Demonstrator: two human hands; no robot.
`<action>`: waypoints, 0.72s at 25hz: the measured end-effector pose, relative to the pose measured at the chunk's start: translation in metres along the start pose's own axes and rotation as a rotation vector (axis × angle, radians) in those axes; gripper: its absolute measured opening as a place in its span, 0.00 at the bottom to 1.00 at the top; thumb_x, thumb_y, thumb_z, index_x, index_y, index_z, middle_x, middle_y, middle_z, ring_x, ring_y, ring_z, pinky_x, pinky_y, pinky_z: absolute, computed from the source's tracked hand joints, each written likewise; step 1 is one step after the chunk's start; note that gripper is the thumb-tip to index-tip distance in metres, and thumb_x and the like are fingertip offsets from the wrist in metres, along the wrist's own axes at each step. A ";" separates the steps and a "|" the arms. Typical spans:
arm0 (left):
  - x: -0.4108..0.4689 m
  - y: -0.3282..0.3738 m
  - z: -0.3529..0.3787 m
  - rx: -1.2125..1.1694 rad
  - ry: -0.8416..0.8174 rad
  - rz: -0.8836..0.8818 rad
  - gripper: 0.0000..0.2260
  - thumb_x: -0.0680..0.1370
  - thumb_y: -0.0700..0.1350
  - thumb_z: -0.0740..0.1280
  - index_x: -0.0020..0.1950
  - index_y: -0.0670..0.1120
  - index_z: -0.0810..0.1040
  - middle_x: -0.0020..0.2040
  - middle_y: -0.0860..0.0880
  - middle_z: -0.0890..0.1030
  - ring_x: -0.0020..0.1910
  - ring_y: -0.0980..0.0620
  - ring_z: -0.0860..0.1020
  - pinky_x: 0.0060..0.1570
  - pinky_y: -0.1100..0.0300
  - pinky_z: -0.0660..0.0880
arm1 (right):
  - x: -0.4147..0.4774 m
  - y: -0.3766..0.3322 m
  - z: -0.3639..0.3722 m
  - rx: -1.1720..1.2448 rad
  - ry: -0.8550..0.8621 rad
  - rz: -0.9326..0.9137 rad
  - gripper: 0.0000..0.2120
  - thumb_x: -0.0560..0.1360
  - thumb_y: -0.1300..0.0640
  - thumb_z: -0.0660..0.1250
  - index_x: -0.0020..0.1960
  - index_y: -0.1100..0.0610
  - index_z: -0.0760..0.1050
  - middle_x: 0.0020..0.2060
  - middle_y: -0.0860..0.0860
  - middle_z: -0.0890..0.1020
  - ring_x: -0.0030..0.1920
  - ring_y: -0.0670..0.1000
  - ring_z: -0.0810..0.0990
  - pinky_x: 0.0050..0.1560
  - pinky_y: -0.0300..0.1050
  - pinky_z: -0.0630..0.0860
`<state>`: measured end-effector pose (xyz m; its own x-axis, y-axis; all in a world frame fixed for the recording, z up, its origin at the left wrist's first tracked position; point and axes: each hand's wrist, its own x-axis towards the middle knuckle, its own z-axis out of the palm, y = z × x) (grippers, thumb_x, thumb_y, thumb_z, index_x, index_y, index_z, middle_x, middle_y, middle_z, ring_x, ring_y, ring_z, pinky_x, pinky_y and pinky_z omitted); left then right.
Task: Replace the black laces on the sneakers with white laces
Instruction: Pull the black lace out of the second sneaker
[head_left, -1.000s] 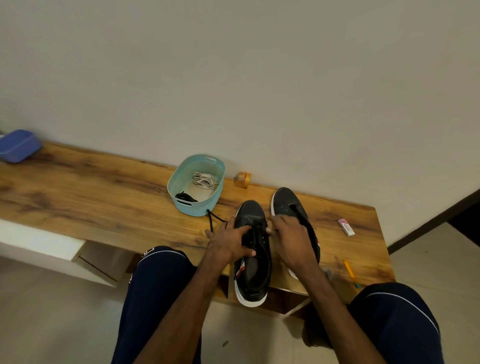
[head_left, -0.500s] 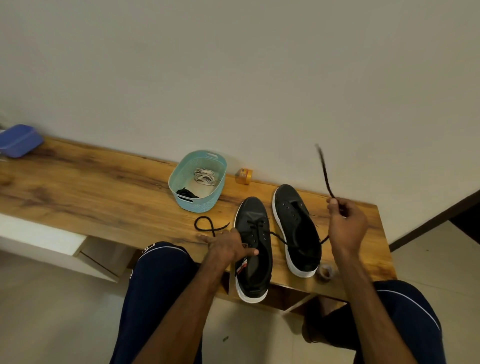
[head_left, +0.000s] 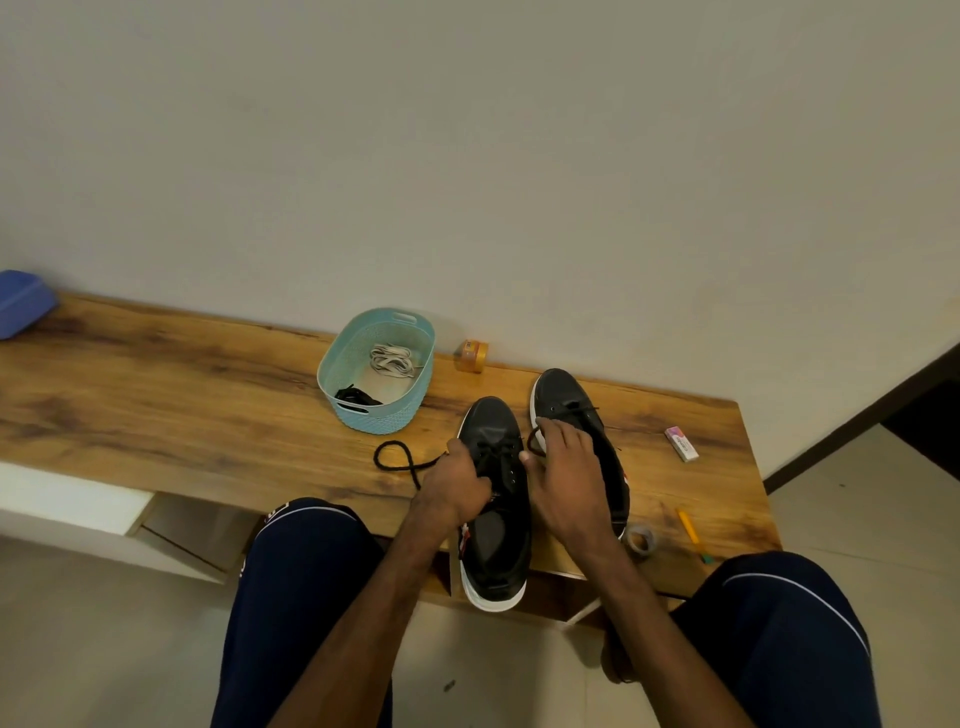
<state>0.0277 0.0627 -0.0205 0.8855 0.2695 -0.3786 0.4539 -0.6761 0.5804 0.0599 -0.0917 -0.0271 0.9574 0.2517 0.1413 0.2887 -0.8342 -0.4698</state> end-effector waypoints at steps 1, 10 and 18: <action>0.001 0.000 0.001 0.002 0.015 0.007 0.20 0.79 0.45 0.65 0.67 0.41 0.63 0.59 0.41 0.78 0.56 0.42 0.79 0.54 0.48 0.77 | -0.002 -0.002 0.002 -0.009 0.014 -0.026 0.24 0.79 0.47 0.66 0.71 0.55 0.68 0.66 0.52 0.73 0.67 0.54 0.68 0.67 0.51 0.70; 0.011 0.013 0.019 0.483 0.198 0.250 0.20 0.79 0.46 0.67 0.69 0.52 0.68 0.65 0.47 0.72 0.54 0.46 0.80 0.48 0.53 0.78 | -0.016 0.004 0.016 -0.024 -0.114 -0.075 0.20 0.78 0.42 0.63 0.65 0.50 0.66 0.57 0.48 0.78 0.56 0.50 0.76 0.55 0.48 0.73; 0.025 0.007 0.015 -0.241 0.273 -0.055 0.04 0.81 0.45 0.64 0.51 0.45 0.75 0.49 0.45 0.82 0.42 0.50 0.79 0.36 0.56 0.77 | -0.031 0.003 0.035 -0.191 -0.080 -0.042 0.23 0.81 0.38 0.50 0.64 0.52 0.69 0.57 0.50 0.77 0.55 0.52 0.76 0.54 0.50 0.75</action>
<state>0.0519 0.0544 -0.0366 0.8382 0.4961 -0.2265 0.4832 -0.4831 0.7301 0.0311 -0.0845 -0.0636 0.9438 0.3197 0.0843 0.3302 -0.8982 -0.2902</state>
